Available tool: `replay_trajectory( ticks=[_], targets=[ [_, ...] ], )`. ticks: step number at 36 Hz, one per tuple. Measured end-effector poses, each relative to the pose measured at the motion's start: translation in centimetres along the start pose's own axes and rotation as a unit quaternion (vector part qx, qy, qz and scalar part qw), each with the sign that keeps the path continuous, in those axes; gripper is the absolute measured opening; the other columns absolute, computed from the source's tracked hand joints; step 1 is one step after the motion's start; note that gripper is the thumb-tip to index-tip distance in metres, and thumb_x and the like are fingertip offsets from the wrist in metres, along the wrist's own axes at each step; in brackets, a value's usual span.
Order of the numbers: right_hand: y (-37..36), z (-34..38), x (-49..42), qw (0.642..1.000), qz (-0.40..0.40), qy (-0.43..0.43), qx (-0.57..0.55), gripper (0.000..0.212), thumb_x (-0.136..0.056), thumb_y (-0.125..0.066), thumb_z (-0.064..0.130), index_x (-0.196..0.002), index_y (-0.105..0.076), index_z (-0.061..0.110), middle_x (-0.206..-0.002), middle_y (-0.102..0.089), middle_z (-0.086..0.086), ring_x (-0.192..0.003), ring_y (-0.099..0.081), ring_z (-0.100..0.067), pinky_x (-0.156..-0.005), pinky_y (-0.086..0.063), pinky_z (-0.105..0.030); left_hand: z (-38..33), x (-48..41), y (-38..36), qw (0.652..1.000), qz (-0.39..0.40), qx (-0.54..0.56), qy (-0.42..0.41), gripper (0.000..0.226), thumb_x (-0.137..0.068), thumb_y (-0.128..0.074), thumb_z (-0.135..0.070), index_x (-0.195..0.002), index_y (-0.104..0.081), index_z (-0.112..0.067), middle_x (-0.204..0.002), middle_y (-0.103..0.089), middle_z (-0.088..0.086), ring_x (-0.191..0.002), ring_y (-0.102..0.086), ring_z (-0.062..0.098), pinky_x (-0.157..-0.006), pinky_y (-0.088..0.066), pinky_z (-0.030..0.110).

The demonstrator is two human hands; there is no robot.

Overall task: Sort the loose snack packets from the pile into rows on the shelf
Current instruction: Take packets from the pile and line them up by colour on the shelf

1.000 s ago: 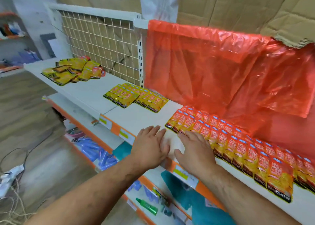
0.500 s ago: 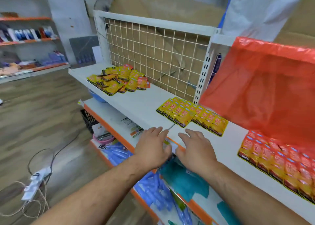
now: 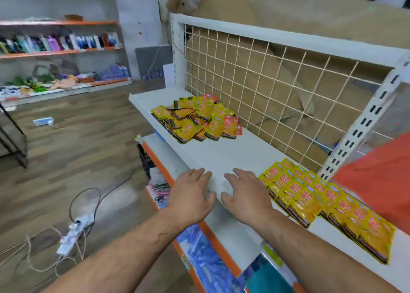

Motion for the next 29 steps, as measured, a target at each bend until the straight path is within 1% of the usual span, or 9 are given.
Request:
replay_trajectory(
  ticks=[5, 10, 13, 15, 19, 21, 23, 26, 29],
  targets=[
    [0.2, 1.8, -6.2, 0.999, 0.014, 0.033, -0.01, 0.058, -0.096, -0.047, 0.047, -0.15, -0.038, 0.028, -0.159, -0.029, 0.001, -0.144, -0.026, -0.022, -0.112, -0.029, -0.038, 3.4, -4.2, 1.2, 0.999, 0.003, -0.033, 0.03, 0.056, -0.078, -0.048, -0.05, -0.12, -0.069, -0.018, -0.12, -0.069, 0.005, -0.108, -0.065, 0.025, -0.09, -0.053, 0.037],
    [0.3, 2.7, -11.5, 0.999, 0.005, 0.042, -0.014, 0.057, -0.094, -0.049, 0.047, -0.148, -0.042, 0.028, -0.157, -0.033, 0.001, -0.142, -0.03, -0.023, -0.111, -0.031, -0.037, 6.6, -8.3, 0.8, 0.999, 0.012, -0.023, 0.034, 0.06, -0.08, -0.047, -0.05, -0.123, -0.066, -0.013, -0.123, -0.066, 0.01, -0.111, -0.063, 0.028, -0.097, -0.049, 0.04],
    [-0.2, 2.8, -14.0, 0.999, 0.007, 0.032, -0.02, 0.056, -0.093, -0.049, 0.046, -0.146, -0.044, 0.027, -0.155, -0.036, 0.001, -0.139, -0.033, -0.022, -0.108, -0.034, -0.037, 7.7, -10.2, 0.5, 0.999, 0.024, -0.023, 0.029, 0.058, -0.079, -0.047, -0.049, -0.119, -0.068, -0.013, -0.117, -0.068, 0.01, -0.107, -0.065, 0.029, -0.093, -0.053, 0.039],
    [-0.6, 2.7, -15.5, 1.0, 0.006, 0.023, -0.017, 0.055, -0.093, -0.049, 0.045, -0.145, -0.045, 0.027, -0.154, -0.038, 0.001, -0.137, -0.035, -0.023, -0.107, -0.036, -0.037, 8.4, -11.6, 0.5, 1.0, 0.015, -0.012, 0.016, 0.057, -0.078, -0.047, -0.048, -0.117, -0.068, -0.013, -0.113, -0.069, 0.008, -0.102, -0.065, 0.028, -0.09, -0.054, 0.038],
    [-1.2, 2.4, -18.6, 1.0, -0.002, -0.007, -0.011, 0.051, -0.093, -0.05, 0.043, -0.14, -0.05, 0.023, -0.145, -0.046, 0.001, -0.131, -0.041, -0.024, -0.102, -0.042, -0.036, 10.1, -14.4, 0.6, 0.999, 0.011, -0.036, 0.005, 0.055, -0.074, -0.044, -0.049, -0.11, -0.072, -0.019, -0.101, -0.072, -0.001, -0.092, -0.067, 0.02, -0.082, -0.054, 0.027],
    [-1.4, 2.1, -20.2, 0.999, -0.009, -0.027, -0.015, 0.048, -0.092, -0.05, 0.043, -0.136, -0.052, 0.022, -0.138, -0.05, 0.001, -0.127, -0.043, -0.023, -0.098, -0.045, -0.035, 11.3, -16.0, -0.1, 0.999, 0.021, -0.028, -0.001, 0.054, -0.078, -0.045, -0.048, -0.118, -0.068, -0.019, -0.108, -0.069, 0.0, -0.102, -0.063, 0.021, -0.089, -0.051, 0.029],
    [-1.8, 1.8, -21.6, 0.999, -0.007, -0.048, -0.022, 0.047, -0.092, -0.05, 0.042, -0.134, -0.053, 0.02, -0.135, -0.051, 0.0, -0.125, -0.044, -0.023, -0.095, -0.046, -0.035, 12.7, -17.5, -1.1, 0.998, 0.069, -0.007, 0.01, 0.05, -0.085, -0.047, -0.043, -0.126, -0.059, -0.019, -0.116, -0.062, 0.002, -0.114, -0.053, 0.025, -0.094, -0.047, 0.035],
    [-2.0, 1.4, -23.3, 0.996, -0.005, -0.086, -0.03, 0.042, -0.094, -0.049, 0.041, -0.128, -0.056, 0.019, -0.131, -0.052, -0.001, -0.123, -0.045, -0.024, -0.092, -0.047, -0.035, 14.4, -19.4, -1.3, 0.996, 0.079, -0.015, 0.028, 0.038, -0.09, -0.05, -0.038, -0.122, -0.054, -0.017, -0.115, -0.055, 0.005, -0.116, -0.047, 0.026, -0.088, -0.045, 0.036],
    [-2.0, 1.0, -24.8, 0.992, -0.014, -0.124, -0.037, 0.035, -0.095, -0.051, 0.043, -0.121, -0.059, 0.021, -0.125, -0.053, 0.0, -0.122, -0.046, -0.023, -0.088, -0.046, -0.034, 15.8, -21.3, -1.6, 0.993, 0.109, -0.017, 0.037, 0.036, -0.093, -0.048, -0.036, -0.122, -0.048, -0.015, -0.117, -0.051, 0.007, -0.113, -0.048, 0.026, -0.082, -0.045, 0.036]
  ],
)
Point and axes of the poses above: each hand's wrist, its own x-axis away from the middle knuckle, its own y-axis out of the back of the hand, z = x × y, the point moved 7 cm from there along -x, towards the middle knuckle
